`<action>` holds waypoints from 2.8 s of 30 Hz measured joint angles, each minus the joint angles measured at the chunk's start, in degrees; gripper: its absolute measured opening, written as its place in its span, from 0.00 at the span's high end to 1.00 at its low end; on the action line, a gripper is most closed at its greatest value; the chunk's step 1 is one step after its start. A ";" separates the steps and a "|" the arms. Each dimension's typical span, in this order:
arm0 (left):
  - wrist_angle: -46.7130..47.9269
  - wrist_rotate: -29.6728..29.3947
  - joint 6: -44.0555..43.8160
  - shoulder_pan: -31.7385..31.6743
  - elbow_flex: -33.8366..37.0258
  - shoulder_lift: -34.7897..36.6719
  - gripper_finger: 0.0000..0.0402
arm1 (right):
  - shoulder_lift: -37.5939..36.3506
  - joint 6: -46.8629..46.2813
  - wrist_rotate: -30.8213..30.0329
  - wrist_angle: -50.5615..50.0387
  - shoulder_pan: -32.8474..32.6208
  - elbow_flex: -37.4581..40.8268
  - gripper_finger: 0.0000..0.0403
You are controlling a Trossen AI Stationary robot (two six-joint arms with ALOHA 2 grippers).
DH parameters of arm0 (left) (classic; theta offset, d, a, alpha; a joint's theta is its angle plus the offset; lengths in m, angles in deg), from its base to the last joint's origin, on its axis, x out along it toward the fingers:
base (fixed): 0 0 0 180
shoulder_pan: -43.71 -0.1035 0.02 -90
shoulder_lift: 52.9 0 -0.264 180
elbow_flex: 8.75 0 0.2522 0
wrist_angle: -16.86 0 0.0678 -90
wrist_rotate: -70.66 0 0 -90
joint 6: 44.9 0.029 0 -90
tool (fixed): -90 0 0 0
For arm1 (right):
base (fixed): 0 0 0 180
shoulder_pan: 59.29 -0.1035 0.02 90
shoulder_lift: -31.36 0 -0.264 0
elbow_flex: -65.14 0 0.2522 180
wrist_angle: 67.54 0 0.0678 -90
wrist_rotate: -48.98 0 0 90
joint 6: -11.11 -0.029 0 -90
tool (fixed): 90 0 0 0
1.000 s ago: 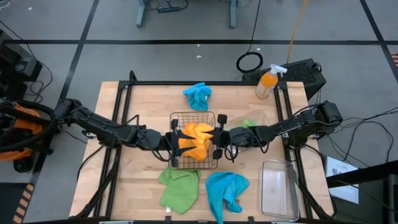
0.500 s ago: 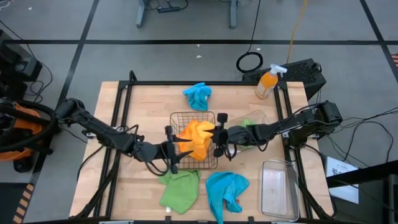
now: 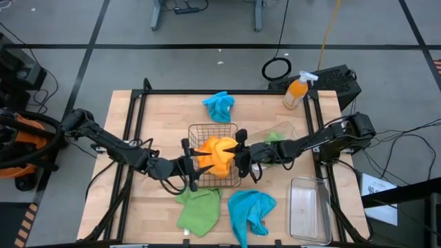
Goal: Sort microfiber towel by color & place in baskets
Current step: Put the yellow towel into the wire basket
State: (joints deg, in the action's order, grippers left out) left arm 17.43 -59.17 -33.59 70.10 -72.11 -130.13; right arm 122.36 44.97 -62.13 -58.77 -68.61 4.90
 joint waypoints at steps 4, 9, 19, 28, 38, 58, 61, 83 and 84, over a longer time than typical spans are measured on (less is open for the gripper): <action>0.11 0.00 -0.05 0.00 0.00 0.00 0.50 | 2.78 -1.37 0.10 1.12 1.17 -0.11 0.98; 0.27 0.02 -0.09 0.00 0.00 0.00 0.50 | 3.64 -2.97 -0.50 1.30 1.44 -0.09 0.94; 0.94 0.06 -0.48 0.00 0.00 0.02 0.50 | 3.00 -3.01 -2.81 1.37 1.37 -0.07 0.71; 2.96 0.11 -2.62 0.00 0.00 0.02 0.50 | 1.27 -3.50 -3.44 -1.43 0.93 -0.14 0.43; 4.36 0.74 -6.44 -0.38 0.31 0.01 0.50 | -6.82 -11.25 -2.23 -15.51 0.95 0.04 0.37; -7.66 23.30 -6.57 -14.99 0.33 -14.44 0.51 | -17.97 -17.64 1.52 -21.06 0.80 0.02 0.37; -6.15 23.34 -7.98 -16.70 0.33 -15.82 0.52 | -19.96 -19.59 1.49 -23.83 0.80 -0.02 0.37; 9.72 23.91 -16.47 -25.79 0.33 -16.04 0.70 | -22.88 -27.25 1.78 -32.97 -1.38 -0.07 0.37; 10.11 24.52 -16.15 -25.75 0.33 -15.48 0.71 | -22.88 -27.47 1.78 -33.09 -1.57 -0.07 0.37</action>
State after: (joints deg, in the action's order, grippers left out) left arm 27.54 -34.65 -49.74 44.35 -71.78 -145.61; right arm 99.47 17.50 -60.35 -91.86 -70.18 4.84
